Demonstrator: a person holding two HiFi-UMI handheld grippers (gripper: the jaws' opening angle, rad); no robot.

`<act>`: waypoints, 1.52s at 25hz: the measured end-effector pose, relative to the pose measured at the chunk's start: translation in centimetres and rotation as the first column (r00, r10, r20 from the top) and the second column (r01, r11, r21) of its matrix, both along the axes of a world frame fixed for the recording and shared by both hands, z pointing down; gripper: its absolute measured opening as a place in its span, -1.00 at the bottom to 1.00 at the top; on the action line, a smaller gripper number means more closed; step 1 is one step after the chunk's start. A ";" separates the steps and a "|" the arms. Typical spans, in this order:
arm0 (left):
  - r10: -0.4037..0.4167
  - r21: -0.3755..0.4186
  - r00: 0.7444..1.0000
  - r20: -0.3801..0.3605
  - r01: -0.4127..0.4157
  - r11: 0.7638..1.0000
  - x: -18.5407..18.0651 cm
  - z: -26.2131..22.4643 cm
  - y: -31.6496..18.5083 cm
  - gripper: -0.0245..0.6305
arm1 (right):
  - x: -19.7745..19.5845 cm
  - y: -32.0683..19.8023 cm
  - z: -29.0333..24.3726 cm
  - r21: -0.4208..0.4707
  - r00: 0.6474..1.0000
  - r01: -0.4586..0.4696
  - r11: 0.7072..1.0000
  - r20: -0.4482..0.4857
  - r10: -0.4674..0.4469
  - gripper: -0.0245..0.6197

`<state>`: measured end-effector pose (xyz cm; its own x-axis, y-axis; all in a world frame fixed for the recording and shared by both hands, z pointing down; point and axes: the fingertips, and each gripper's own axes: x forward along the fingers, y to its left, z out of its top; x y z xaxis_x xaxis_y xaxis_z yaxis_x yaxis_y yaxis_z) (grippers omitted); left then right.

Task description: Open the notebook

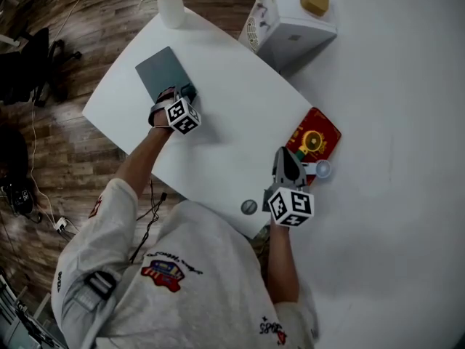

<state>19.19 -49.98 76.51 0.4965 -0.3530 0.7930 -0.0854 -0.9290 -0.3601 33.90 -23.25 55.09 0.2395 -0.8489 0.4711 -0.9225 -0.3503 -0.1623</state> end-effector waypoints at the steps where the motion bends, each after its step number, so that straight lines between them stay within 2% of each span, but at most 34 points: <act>1: 0.007 0.008 1.000 0.016 -0.007 1.000 0.0 0.3 -0.2 -0.41 | 0.1 0.1 0.1 -0.001 1.000 -0.005 1.000 0.001 0.005 -0.92; 6: 0.059 0.044 0.996 0.070 -0.062 0.997 0.2 1.3 0.2 -0.58 | 0.5 0.5 0.6 -0.009 1.000 -0.025 1.000 0.010 0.025 -0.92; 8: 0.058 0.043 0.996 0.070 -0.061 0.997 0.3 1.6 0.4 -0.61 | 0.5 0.6 0.7 -0.011 0.999 -0.030 0.999 0.012 0.030 -0.92; 11: 0.028 0.010 0.999 0.037 -0.029 1.000 0.3 1.3 0.2 -0.64 | 0.4 0.5 0.8 -0.009 0.999 -0.031 0.999 0.012 0.031 -0.92; 18: 0.021 -0.040 1.000 -0.021 -0.022 0.999 0.1 0.7 0.4 -0.74 | -0.1 0.7 0.8 -0.012 1.000 -0.024 1.000 0.014 0.024 -0.92; 23: -0.024 -0.081 0.991 -0.131 0.013 0.997 -0.1 -1.0 0.1 -0.84 | -0.3 0.4 0.6 -0.005 1.000 -0.010 1.000 0.012 0.010 -0.92; 30: -0.079 -0.038 0.953 -0.292 0.071 0.997 -1.6 -4.8 -0.3 -0.86 | -0.9 0.0 0.1 0.003 1.000 0.012 1.000 0.007 -0.012 -0.92; 34: -0.154 -0.051 0.909 -0.386 0.145 0.988 -3.3 -6.4 0.0 -0.87 | -1.4 -0.3 -0.1 0.008 1.000 0.028 1.000 0.006 -0.028 -0.92; 38: -0.201 -0.011 0.860 -0.470 0.222 0.975 -5.4 -8.3 0.3 -0.88 | -2.1 -0.5 0.0 0.010 0.999 0.050 0.999 0.009 -0.050 -0.92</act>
